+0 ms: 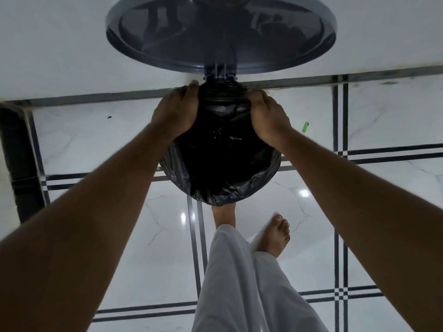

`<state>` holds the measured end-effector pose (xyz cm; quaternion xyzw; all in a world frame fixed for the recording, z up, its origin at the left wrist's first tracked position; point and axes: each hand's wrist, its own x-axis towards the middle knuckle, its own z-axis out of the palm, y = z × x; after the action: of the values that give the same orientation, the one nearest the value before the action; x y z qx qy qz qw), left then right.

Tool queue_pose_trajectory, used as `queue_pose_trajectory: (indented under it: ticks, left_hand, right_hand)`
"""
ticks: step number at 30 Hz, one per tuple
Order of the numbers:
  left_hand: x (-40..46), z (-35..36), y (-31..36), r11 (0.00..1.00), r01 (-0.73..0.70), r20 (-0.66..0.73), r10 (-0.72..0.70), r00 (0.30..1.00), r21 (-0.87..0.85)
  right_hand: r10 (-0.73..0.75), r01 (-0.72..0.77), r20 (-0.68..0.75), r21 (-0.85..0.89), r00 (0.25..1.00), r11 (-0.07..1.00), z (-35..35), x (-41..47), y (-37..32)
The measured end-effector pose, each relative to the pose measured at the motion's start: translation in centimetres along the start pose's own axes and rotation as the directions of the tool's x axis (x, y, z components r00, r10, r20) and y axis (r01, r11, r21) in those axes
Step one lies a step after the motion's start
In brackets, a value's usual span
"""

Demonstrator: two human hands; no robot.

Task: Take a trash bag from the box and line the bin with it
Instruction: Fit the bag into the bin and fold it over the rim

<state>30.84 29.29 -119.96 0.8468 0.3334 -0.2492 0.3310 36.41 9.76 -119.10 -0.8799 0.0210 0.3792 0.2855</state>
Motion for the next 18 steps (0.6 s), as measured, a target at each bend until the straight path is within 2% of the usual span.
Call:
queue_pose_trajectory:
  ticks: [3,5,8,10,12,14,16,18]
  left_hand:
    - [0.9,-1.0,0.0,0.968,0.193,0.05,-0.187,0.981,-0.161]
    - [0.4,-1.0,-1.4,0.939,0.224,-0.041,-0.243,0.969,-0.262]
    - [-3.4,-0.4,-4.0,0.922,0.214,-0.238,-0.298,0.925,-0.323]
    - [-7.0,0.6,-5.3,0.883,0.225,-0.259,-0.35,0.9,-0.412]
    - [-10.5,1.7,-5.0,0.773,0.257,-0.157,-0.416,0.896,-0.58]
    - [-13.5,2.5,-3.5,0.595,0.271,0.033,-0.379,0.925,-0.756]
    - [-14.6,3.1,-2.8,0.439,0.324,0.163,-0.365,0.917,-0.838]
    - [-13.9,3.3,-3.7,0.322,0.372,0.237,-0.389,0.89,-0.871]
  right_hand:
    - [0.031,-0.023,-0.071,0.105,0.997,0.994,-0.7,0.0,0.4]
    - [0.067,-0.04,-0.151,0.178,0.986,0.983,-0.9,-1.3,1.1]
    - [0.131,-0.072,-0.214,0.264,0.968,0.962,-0.7,-4.9,2.3]
    - [0.172,-0.093,-0.242,0.305,0.955,0.948,0.0,-7.4,3.5]
    - [0.243,-0.144,-0.229,0.377,0.942,0.915,1.1,-9.3,4.4]
    - [0.328,-0.23,-0.088,0.546,0.94,0.806,2.2,-10.2,4.6]
    - [0.336,-0.27,0.029,0.659,0.942,0.701,3.1,-9.9,5.0]
    - [0.333,-0.277,0.069,0.724,0.94,0.631,3.8,-8.4,5.9]
